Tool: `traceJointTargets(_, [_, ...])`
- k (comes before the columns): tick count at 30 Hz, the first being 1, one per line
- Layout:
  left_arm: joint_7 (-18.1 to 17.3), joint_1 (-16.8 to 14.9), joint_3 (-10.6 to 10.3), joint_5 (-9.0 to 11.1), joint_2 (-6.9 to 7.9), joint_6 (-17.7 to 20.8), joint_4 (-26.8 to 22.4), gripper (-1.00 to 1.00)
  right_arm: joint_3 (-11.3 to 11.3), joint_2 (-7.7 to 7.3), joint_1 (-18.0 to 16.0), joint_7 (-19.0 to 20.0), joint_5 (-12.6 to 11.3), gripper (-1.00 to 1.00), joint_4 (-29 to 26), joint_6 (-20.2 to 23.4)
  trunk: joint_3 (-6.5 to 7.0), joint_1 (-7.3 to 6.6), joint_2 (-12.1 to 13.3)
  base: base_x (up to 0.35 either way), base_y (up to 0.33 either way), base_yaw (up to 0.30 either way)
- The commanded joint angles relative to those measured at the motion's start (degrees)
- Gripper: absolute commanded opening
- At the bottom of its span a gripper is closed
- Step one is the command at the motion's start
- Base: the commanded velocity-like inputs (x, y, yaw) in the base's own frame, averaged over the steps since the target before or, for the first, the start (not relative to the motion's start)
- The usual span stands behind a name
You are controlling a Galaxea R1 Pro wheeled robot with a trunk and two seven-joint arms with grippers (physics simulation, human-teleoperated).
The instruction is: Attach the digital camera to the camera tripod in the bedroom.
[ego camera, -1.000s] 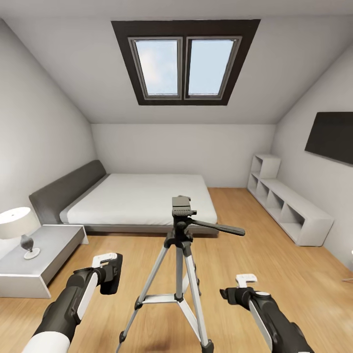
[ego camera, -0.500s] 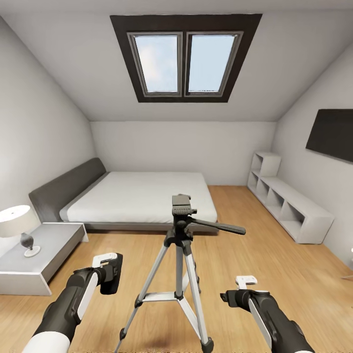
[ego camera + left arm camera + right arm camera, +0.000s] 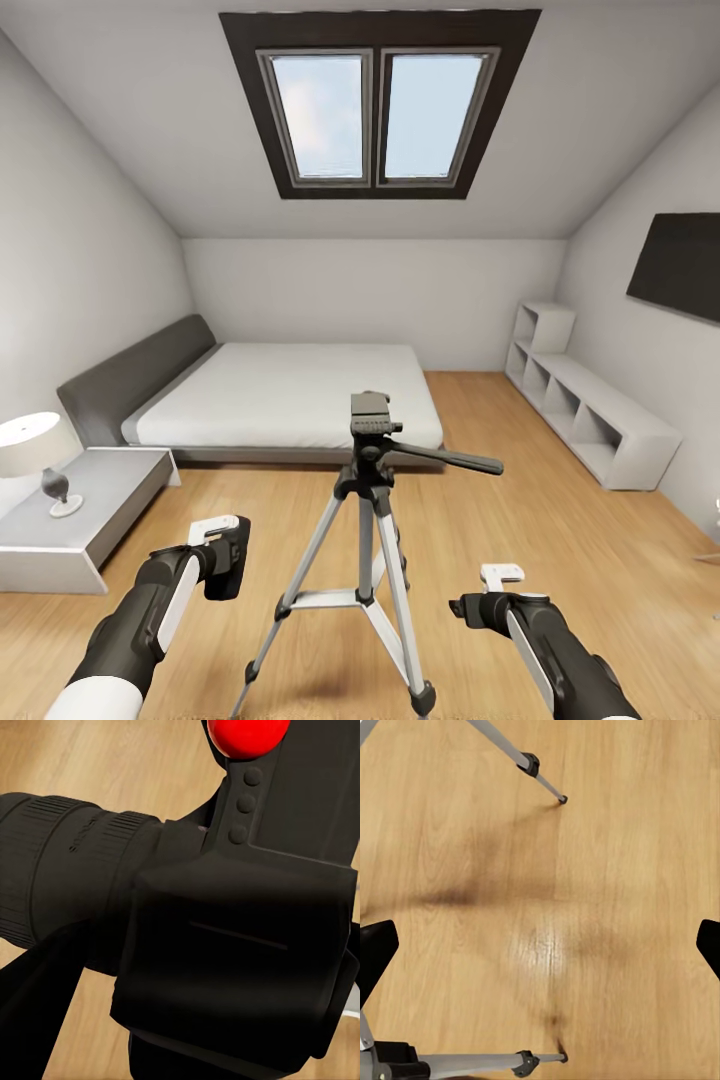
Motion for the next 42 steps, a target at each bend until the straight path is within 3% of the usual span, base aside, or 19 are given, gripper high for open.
traceJointTargets(1, [0.5, 0.0, 0.0, 0.6, 0.01, 0.3, -0.1, -1.00, 0.1, -0.02, 0.0, 0.1, -0.1, 1.00, -0.1, 0.3, -0.23, 0.04, -0.1, 0.000, 0.000, 0.000])
traceJointTargets(42, [0.5, 0.0, 0.0, 0.6, 0.05, 0.3, -0.4, -1.00, 0.1, -0.09, -0.1, -1.0, -0.5, 1.00, 0.2, 0.3, -4.07, 0.04, -0.1, 0.000, 0.000, 0.000])
